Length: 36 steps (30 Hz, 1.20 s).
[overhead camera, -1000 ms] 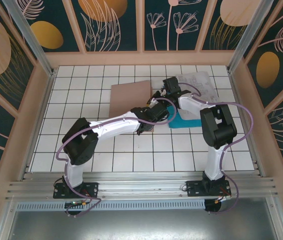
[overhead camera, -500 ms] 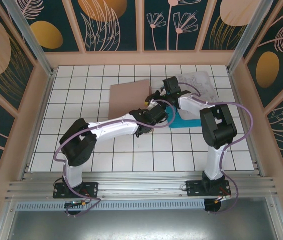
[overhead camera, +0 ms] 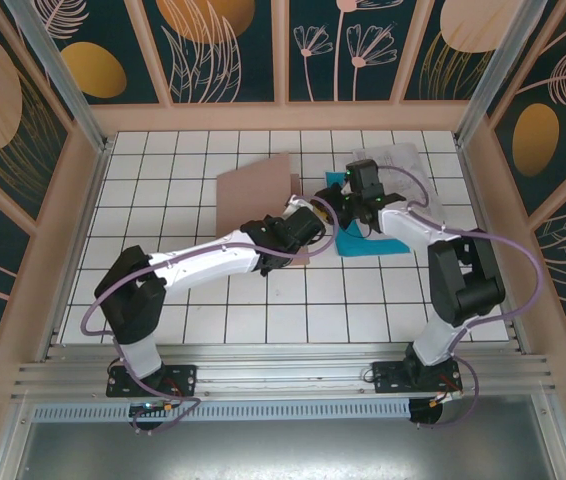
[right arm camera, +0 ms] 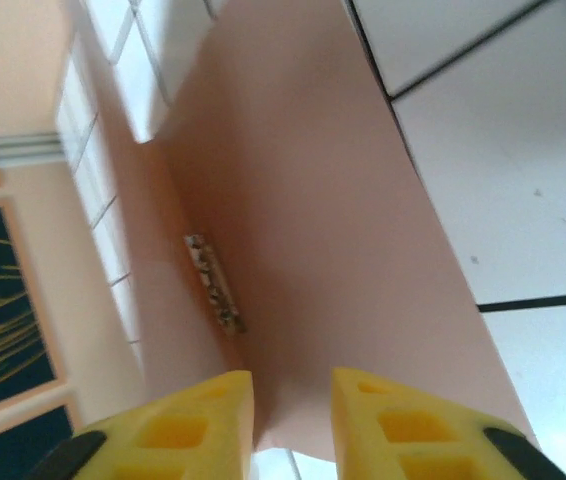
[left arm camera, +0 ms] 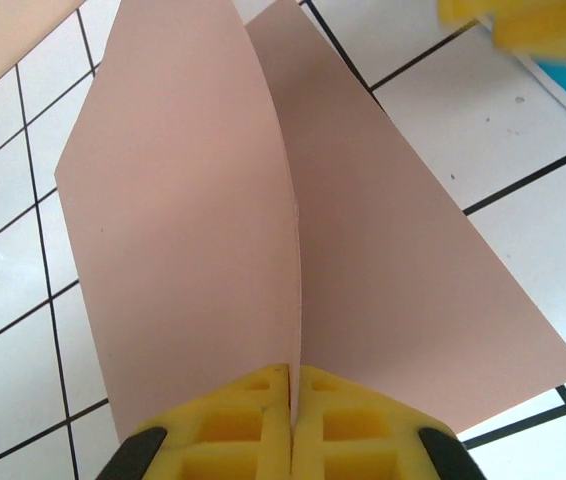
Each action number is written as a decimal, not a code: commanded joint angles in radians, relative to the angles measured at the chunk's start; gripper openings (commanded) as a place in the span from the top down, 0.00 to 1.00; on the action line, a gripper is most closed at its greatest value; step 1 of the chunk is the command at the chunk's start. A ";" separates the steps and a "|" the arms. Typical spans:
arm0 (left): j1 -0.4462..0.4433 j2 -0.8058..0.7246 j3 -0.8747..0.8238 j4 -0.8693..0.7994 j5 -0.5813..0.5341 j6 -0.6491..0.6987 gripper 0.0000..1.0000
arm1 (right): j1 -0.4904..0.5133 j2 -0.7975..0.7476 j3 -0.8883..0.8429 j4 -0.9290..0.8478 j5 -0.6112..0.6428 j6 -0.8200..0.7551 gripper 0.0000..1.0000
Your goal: Put the files into the folder
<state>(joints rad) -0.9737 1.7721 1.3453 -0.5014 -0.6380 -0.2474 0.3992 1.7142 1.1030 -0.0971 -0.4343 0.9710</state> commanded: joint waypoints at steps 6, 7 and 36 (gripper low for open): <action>0.003 -0.122 -0.066 0.071 0.001 -0.019 1.00 | 0.127 0.253 0.183 -0.091 0.055 -0.106 0.86; 0.003 -0.133 -0.075 0.076 0.000 -0.021 1.00 | 0.133 0.280 0.209 -0.103 0.064 -0.116 0.86; 0.210 -0.419 -0.243 -0.109 -0.057 -0.466 1.00 | 0.163 0.469 0.306 -0.293 0.153 -0.100 0.87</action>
<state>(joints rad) -0.7948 1.3682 1.1408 -0.4931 -0.6563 -0.5926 0.5583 2.1345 1.4460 -0.2962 -0.2970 0.8513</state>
